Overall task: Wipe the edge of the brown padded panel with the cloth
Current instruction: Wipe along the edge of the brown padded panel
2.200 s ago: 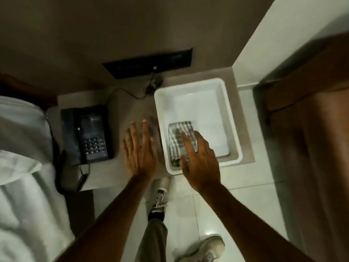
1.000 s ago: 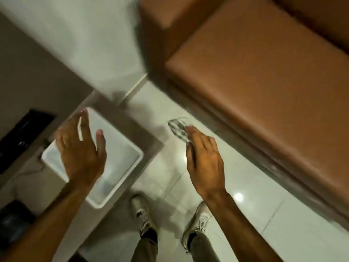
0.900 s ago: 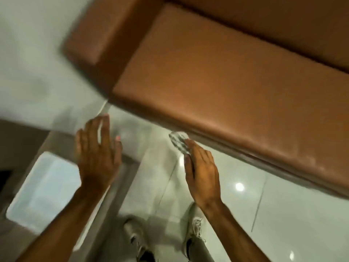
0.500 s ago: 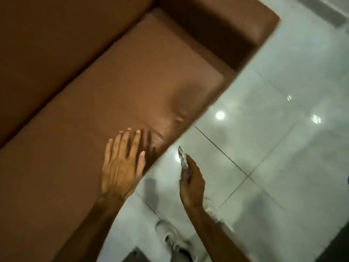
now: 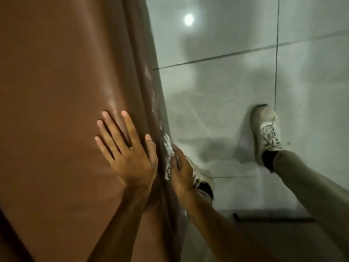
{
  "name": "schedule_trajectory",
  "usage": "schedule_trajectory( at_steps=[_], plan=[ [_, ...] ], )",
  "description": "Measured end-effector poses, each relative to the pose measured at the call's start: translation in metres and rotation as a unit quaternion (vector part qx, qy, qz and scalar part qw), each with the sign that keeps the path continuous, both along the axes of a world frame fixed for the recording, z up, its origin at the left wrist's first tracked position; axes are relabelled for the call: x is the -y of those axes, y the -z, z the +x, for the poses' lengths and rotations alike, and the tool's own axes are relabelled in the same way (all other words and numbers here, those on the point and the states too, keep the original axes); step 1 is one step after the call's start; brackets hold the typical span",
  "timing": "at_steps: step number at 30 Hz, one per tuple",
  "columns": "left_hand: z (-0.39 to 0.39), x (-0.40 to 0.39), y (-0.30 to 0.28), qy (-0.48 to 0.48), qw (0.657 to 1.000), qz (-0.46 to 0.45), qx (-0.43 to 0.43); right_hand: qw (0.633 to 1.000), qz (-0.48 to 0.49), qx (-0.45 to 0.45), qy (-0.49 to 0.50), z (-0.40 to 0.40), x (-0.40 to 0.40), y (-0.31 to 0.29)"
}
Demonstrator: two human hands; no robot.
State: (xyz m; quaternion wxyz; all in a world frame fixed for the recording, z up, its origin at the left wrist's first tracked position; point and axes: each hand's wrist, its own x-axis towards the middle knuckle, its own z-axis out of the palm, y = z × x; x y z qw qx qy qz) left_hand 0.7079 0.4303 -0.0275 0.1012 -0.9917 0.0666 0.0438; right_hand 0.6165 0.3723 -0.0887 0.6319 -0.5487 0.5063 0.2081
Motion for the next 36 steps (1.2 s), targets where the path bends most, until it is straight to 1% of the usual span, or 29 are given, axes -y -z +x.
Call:
schedule_trajectory(
  at_steps=[4,5,7,9,11,12,14,15,17,18,20,21,23,25,27,29,31,32,34,36],
  plan=[
    [-0.003,-0.007,0.011,0.016,0.999,-0.002,0.033,0.996,0.058,0.068,0.004,0.013,-0.043,0.04],
    [-0.004,-0.008,0.013,0.021,0.999,0.007,0.042,0.994,0.076,0.069,0.02,0.011,-0.047,0.049],
    [-0.005,-0.008,0.018,0.031,0.998,0.016,0.046,0.992,0.11,0.038,0.056,-0.004,-0.05,0.065],
    [-0.003,-0.008,0.018,0.025,0.998,0.02,0.044,0.99,0.124,0.005,0.068,-0.022,-0.052,0.062],
    [-0.003,-0.008,0.013,0.023,0.999,0.014,0.038,0.991,0.113,-0.022,0.074,-0.035,-0.054,0.036],
    [-0.002,-0.007,0.011,0.023,0.999,0.01,0.033,0.992,0.104,-0.019,0.072,-0.034,-0.053,0.022],
    [-0.001,-0.007,0.01,0.021,0.999,0.001,0.024,0.994,0.094,0.023,0.056,-0.011,-0.045,0.007],
    [-0.001,-0.008,0.01,0.021,1.0,-0.004,0.019,0.994,0.083,0.066,0.027,0.01,-0.038,0.008],
    [-0.001,-0.01,0.012,0.023,1.0,-0.013,0.014,0.988,0.04,0.143,-0.028,0.056,-0.029,0.029],
    [-0.002,-0.011,0.015,0.023,0.999,-0.019,0.016,0.987,0.031,0.155,-0.035,0.079,-0.021,0.043],
    [-0.004,-0.011,0.019,0.021,0.999,-0.027,0.023,0.99,0.04,0.132,-0.008,0.099,-0.014,0.078],
    [-0.004,-0.013,0.02,0.022,0.999,-0.026,0.026,0.994,0.054,0.099,0.004,0.096,-0.017,0.091],
    [-0.004,-0.013,0.02,0.025,0.999,-0.028,0.023,0.995,0.092,0.033,0.019,0.068,-0.023,0.094],
    [-0.003,-0.013,0.016,0.019,0.999,-0.027,0.017,0.989,0.136,0.012,0.051,0.029,-0.033,0.077],
    [-0.002,-0.011,0.013,0.021,0.999,-0.032,0.009,0.984,0.166,0.026,0.06,0.017,-0.036,0.049],
    [-0.003,-0.01,0.013,0.021,0.999,-0.039,0.01,0.981,0.168,0.083,0.058,0.047,-0.023,0.033],
    [-0.003,-0.011,0.016,0.018,0.999,-0.047,0.012,0.983,0.1,0.155,0.024,0.089,-0.014,0.044],
    [-0.003,-0.011,0.017,0.022,0.999,-0.048,0.013,0.983,0.07,0.167,0.007,0.109,-0.011,0.057],
    [-0.001,-0.01,0.016,0.016,0.998,-0.05,0.019,0.99,0.061,0.13,0.007,0.13,-0.002,0.084],
    [0.017,-0.011,0.007,0.004,0.997,-0.06,0.043,0.994,0.092,0.049,0.021,0.115,-0.005,0.094]
  ],
)
